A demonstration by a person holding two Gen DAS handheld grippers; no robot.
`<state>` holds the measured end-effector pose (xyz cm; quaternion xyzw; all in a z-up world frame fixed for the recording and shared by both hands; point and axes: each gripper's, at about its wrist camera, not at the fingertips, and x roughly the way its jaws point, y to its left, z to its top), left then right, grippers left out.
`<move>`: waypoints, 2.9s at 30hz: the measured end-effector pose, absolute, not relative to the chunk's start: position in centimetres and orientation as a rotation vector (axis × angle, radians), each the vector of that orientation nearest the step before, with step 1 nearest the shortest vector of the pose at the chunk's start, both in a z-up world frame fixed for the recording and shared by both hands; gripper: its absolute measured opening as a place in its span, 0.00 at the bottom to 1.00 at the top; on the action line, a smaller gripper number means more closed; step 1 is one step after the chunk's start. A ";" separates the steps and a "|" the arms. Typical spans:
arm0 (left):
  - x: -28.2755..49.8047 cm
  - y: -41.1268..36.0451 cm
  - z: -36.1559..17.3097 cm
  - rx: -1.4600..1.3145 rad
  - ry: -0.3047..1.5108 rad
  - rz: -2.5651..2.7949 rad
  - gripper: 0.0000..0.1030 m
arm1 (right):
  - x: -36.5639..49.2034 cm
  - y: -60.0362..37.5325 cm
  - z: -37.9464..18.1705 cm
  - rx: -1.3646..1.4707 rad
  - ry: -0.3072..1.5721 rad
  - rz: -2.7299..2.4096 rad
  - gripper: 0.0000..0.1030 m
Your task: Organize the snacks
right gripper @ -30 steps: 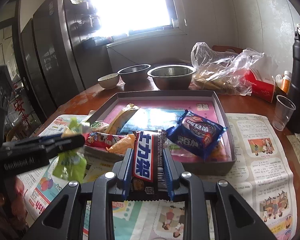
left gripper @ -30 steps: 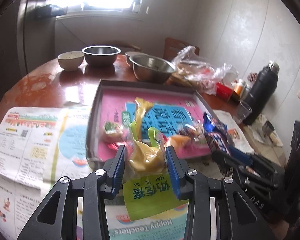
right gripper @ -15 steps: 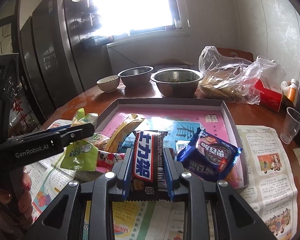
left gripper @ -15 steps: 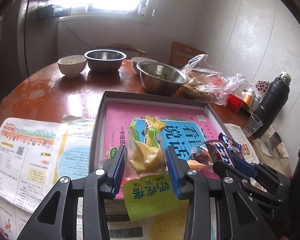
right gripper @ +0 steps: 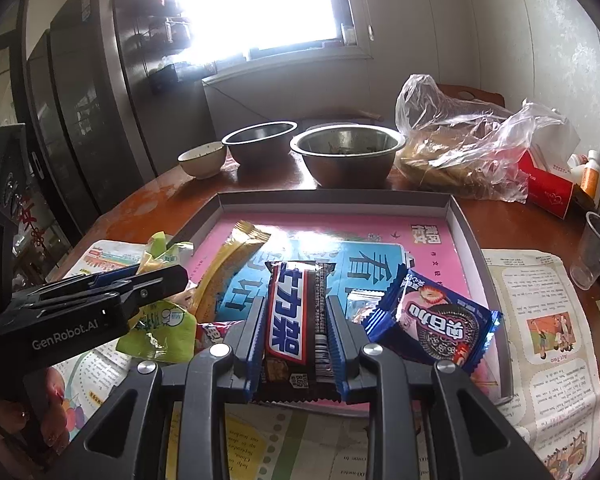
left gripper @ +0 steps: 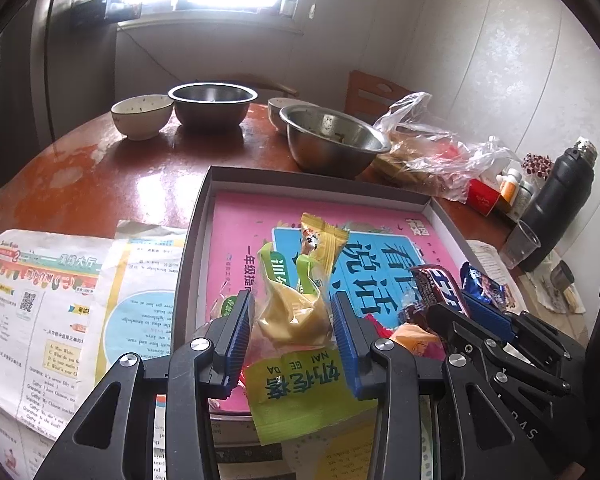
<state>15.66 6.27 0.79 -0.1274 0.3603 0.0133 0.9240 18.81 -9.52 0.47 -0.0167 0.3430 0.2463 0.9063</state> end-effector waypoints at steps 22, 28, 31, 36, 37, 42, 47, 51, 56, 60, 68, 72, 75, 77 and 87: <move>16.2 6.3 0.2 -0.266 0.753 0.029 0.40 | 19.3 -9.4 -0.1 -0.023 0.722 0.501 0.32; 16.1 6.3 0.2 -0.270 0.757 0.026 0.49 | 18.7 -9.7 0.4 -0.018 0.708 0.509 0.37; 16.1 6.1 0.2 -0.265 0.758 0.027 0.52 | 18.4 -9.7 0.6 -0.017 0.703 0.514 0.38; 15.9 5.9 0.5 -0.253 0.755 0.036 0.58 | 18.2 -9.8 0.7 -0.015 0.703 0.511 0.38; 15.9 5.9 0.5 -0.254 0.754 0.037 0.60 | 18.1 -9.8 0.7 -0.014 0.702 0.509 0.38; 15.4 5.9 1.1 -0.251 0.741 0.042 0.67 | 17.8 -10.4 1.0 -0.004 0.693 0.504 0.40; 14.7 5.6 1.9 -0.236 0.722 0.054 0.72 | 17.5 -10.9 1.5 0.009 0.680 0.499 0.47; 14.2 5.2 2.5 -0.229 0.711 0.053 0.73 | 17.4 -11.3 1.8 0.015 0.673 0.493 0.50; 13.6 4.8 3.0 -0.221 0.703 0.055 0.76 | 17.2 -12.0 2.3 0.021 0.659 0.479 0.51; 12.6 4.4 3.6 -0.221 0.682 0.048 0.79 | 16.8 -12.6 2.9 0.030 0.635 0.466 0.61; 9.9 2.5 4.0 -0.186 0.680 0.047 0.82 | 15.1 -13.9 3.6 0.029 0.601 0.443 0.69; 8.4 1.8 3.6 -0.178 0.699 0.065 0.83 | 14.0 -15.0 3.8 0.039 0.585 0.428 0.77; 7.1 1.5 3.1 -0.181 0.701 0.099 0.83 | 13.2 -15.7 3.9 0.042 0.579 0.425 0.84; 6.4 1.3 2.7 -0.188 0.715 0.101 0.84 | 12.4 -16.3 4.0 0.043 0.569 0.425 0.88; 2.4 0.8 1.4 -0.169 0.723 0.151 0.84 | 8.8 -18.7 2.2 0.043 0.614 0.383 0.99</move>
